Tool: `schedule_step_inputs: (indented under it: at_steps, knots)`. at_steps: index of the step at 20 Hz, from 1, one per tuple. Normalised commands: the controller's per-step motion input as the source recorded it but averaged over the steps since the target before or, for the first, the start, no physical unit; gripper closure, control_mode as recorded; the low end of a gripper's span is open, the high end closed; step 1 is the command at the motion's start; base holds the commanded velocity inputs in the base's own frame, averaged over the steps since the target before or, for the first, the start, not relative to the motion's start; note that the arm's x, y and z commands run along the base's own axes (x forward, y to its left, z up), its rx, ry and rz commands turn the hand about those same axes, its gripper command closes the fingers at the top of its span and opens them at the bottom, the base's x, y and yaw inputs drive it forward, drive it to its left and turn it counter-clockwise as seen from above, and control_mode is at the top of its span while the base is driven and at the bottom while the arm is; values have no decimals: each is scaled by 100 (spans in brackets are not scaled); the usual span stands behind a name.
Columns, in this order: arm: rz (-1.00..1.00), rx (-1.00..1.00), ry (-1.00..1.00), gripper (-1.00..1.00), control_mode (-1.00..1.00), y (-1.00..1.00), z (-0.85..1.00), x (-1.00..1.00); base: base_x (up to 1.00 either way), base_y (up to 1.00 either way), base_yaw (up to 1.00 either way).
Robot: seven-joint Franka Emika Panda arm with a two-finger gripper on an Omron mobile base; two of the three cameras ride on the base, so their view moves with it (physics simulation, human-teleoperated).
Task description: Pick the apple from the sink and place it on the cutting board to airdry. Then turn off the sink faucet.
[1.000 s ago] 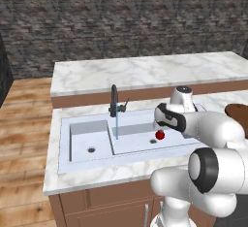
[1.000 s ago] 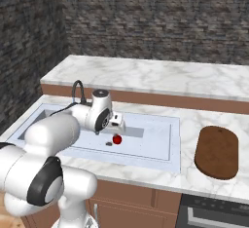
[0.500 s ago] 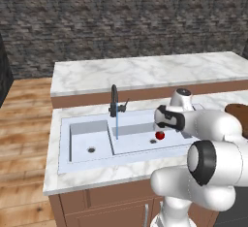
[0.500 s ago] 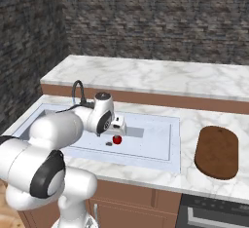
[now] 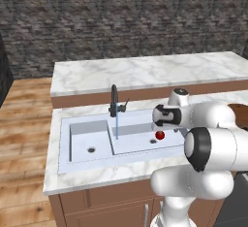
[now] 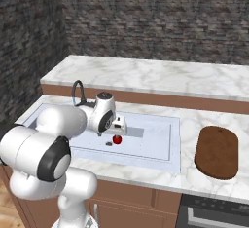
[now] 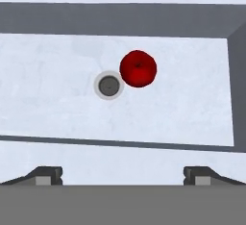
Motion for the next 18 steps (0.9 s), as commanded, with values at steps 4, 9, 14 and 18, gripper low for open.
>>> schedule_step_inputs:
  at_steps: [4,9,14,18]
  knots:
    - [0,0,1,-100,-100,0,-7,10,0,0,0]
    - [0,0,0,-100,-100,-1,-11,6,0,0,0]
    - [0,0,0,-100,-100,-1,-16,0,0,0,0]
    - [0,0,0,-100,-100,0,-16,0,0,0,0]
